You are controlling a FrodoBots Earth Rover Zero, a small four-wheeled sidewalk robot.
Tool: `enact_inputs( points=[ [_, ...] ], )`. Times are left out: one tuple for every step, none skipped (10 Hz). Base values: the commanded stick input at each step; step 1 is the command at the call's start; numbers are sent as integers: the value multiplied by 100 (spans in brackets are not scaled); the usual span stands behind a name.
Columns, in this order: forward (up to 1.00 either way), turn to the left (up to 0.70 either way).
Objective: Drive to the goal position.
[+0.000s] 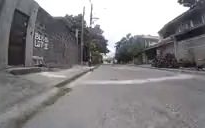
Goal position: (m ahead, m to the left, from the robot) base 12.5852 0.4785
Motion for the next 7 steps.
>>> enact_inputs(
  points=[
    [100,-29],
    [100,-16],
    [100,-2],
    [100,7],
    [100,7],
    [100,7],
    [100,7]
  ],
)
